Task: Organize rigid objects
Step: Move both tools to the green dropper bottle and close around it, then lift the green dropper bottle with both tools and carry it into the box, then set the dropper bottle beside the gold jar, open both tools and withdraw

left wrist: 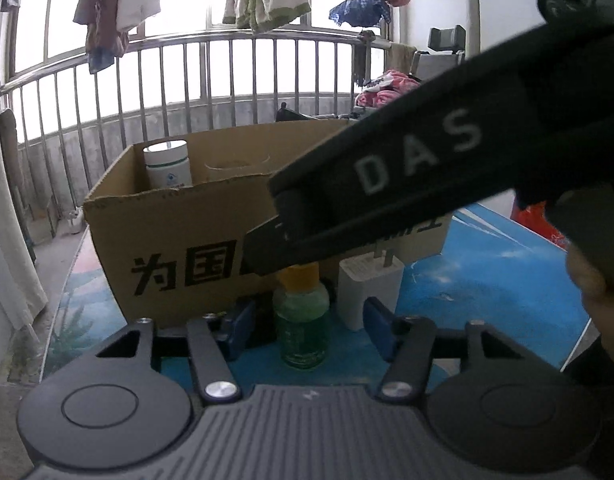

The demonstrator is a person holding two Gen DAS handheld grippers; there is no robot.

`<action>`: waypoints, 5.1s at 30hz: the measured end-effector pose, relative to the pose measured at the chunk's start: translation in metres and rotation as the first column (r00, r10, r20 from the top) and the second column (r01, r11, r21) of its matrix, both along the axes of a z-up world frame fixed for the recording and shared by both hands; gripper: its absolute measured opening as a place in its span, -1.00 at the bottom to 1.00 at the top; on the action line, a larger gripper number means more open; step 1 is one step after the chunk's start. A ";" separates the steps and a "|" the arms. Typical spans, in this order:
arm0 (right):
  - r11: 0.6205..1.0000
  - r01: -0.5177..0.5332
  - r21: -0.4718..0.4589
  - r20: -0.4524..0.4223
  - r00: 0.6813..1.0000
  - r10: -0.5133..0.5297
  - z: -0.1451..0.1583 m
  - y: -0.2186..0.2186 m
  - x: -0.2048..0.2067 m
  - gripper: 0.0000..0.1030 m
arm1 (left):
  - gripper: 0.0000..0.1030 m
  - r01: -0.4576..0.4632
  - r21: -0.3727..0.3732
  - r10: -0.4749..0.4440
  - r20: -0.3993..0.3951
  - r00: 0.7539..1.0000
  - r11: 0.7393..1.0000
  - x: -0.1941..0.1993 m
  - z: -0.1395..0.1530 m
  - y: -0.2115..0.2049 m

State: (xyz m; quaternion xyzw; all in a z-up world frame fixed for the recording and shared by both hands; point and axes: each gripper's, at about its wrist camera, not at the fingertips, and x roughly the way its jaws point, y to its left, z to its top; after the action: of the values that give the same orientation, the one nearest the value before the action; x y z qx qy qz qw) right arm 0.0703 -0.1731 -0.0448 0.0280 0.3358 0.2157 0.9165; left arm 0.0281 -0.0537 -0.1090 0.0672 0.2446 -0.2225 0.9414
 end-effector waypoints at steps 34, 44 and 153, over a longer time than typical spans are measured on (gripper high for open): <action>1.000 0.010 0.012 -0.090 0.996 -0.009 -0.014 -0.010 -0.020 -0.62 | -0.17 -0.002 0.085 0.005 -0.033 0.999 0.996 0.007 -0.012 -0.013; 1.000 0.013 0.007 -0.093 0.996 -0.012 -0.013 -0.011 -0.022 -0.62 | -0.33 -0.017 0.084 0.019 -0.025 1.000 0.996 0.008 -0.014 -0.011; 0.978 0.035 0.204 -0.185 0.983 0.003 0.101 -0.102 0.127 0.39 | 0.79 0.041 0.054 -0.032 -0.163 0.986 0.998 0.117 0.121 0.013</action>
State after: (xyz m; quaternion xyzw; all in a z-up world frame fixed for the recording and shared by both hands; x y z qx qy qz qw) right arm 0.1971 -0.2748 0.0565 0.1454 0.3946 0.2383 0.8754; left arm 0.1450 -0.0406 0.0124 0.0802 0.3251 -0.2374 0.9119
